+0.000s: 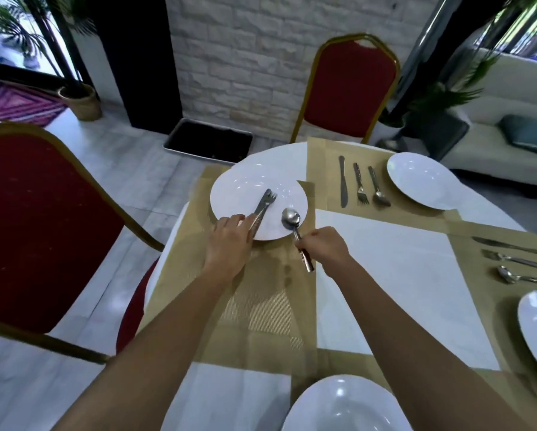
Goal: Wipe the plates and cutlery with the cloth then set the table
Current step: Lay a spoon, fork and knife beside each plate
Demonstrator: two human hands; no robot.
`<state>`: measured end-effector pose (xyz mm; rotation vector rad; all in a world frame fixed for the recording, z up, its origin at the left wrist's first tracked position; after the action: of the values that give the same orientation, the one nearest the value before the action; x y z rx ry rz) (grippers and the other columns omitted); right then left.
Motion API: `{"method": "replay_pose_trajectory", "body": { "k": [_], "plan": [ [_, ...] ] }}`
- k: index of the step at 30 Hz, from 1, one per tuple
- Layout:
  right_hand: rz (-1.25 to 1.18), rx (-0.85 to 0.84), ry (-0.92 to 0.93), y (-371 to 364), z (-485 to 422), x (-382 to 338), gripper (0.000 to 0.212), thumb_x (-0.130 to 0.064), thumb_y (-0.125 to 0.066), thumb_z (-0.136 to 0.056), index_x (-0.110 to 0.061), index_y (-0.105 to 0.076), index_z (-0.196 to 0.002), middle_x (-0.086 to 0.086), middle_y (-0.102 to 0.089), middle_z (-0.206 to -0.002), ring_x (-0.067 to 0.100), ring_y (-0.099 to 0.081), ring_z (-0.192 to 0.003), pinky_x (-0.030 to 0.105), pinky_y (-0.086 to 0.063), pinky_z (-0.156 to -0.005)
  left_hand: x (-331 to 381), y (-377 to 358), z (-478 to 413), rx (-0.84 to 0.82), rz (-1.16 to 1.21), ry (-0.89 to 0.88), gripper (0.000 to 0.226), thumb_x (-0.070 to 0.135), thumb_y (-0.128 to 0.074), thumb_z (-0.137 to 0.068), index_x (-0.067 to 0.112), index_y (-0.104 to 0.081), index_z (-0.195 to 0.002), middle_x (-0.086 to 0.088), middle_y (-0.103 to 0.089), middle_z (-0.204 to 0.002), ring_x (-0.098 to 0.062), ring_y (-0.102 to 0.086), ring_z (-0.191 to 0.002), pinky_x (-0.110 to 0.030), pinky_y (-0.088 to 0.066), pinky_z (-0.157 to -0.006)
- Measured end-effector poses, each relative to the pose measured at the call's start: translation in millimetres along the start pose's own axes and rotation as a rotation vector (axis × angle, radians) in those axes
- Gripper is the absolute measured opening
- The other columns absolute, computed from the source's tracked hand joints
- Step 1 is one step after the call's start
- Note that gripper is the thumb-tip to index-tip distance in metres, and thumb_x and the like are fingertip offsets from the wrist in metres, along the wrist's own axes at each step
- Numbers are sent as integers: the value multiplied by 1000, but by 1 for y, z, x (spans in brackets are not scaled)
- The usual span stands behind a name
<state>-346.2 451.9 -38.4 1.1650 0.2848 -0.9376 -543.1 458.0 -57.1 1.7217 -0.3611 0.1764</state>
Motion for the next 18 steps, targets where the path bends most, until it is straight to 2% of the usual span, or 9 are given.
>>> {"method": "replay_pose_trajectory", "body": {
  "k": [2,4,6,8,10,12,14,17,18],
  "plan": [
    [-224,-29,-84,-9,17,5,8,-9,-68,-80,-8,-62,-74,8,-58,-67,19,-53,-57,25,-40,-50,-11,6,30,91,44,49,35,25,-46,-95,13,-59,-126,-11,-63,-124,-32,-59,-113,-44,-47,-89],
    [-538,-109,-214,-29,33,8,14,-4,-68,-84,-7,-59,-74,9,-60,-67,12,-55,-46,21,-46,-43,-25,4,67,65,40,129,49,33,-32,-93,8,-56,-128,-15,-59,-129,-33,-55,-120,-47,-44,-96],
    [-794,-145,-327,-55,46,9,18,-2,-67,-87,-7,-56,-74,8,-61,-63,6,-57,-39,19,-51,-43,-41,-2,104,-35,33,234,65,41,-20,-91,5,-44,-139,-18,-47,-142,-35,-42,-133,-50,-32,-108],
    [-944,-149,-414,-80,54,10,15,-1,-65,-88,-3,-58,-75,6,-64,-57,7,-60,-39,19,-52,-42,-54,-8,135,-102,20,310,76,49,-10,-88,4,-30,-146,-18,-32,-151,-34,-26,-142,-49,-17,-116],
    [-1058,-165,-485,-102,55,7,11,3,-62,-89,3,-59,-78,10,-65,-66,11,-62,-40,21,-53,-40,-58,-11,156,-116,10,306,80,54,-4,-88,4,-18,-149,-15,-18,-157,-29,-10,-147,-46,-3,-119],
    [-1137,-174,-512,-120,53,0,9,6,-59,-90,5,-58,-81,15,-62,-77,14,-62,-37,23,-52,-38,-57,-12,165,-99,4,268,78,57,-7,-90,7,-12,-150,-11,-9,-158,-23,1,-147,-44,6,-118],
    [-1198,-169,-529,-137,53,-10,9,8,-56,-91,5,-56,-82,17,-60,-79,17,-62,-38,24,-50,-36,-58,-12,170,-89,-33,269,75,57,-14,-92,9,-14,-150,-10,-11,-158,-23,-1,-146,-45,5,-118],
    [-1241,-157,-540,-156,54,-23,13,10,-55,-90,3,-54,-79,17,-58,-76,21,-62,-53,25,-52,-37,-58,-11,173,-80,-69,284,71,52,-25,-92,8,-26,-148,-12,-26,-155,-29,-18,-145,-50,-8,-117],
    [-1235,-143,-530,-160,53,-26,14,10,-56,-89,3,-54,-78,16,-58,-75,21,-62,-50,25,-53,-38,-58,-11,173,-77,-73,288,71,52,-27,-91,8,-28,-147,-13,-29,-154,-30,-21,-144,-51,-10,-117]
  ]
}}
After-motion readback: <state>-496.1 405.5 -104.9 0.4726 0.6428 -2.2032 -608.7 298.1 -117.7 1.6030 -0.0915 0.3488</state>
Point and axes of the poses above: each hand's wrist, its own z-axis away from the middle knuckle, its own y-axis out of the back of the hand, x = y × z, the point moved 6 cm from there along -z, towards the middle knuckle
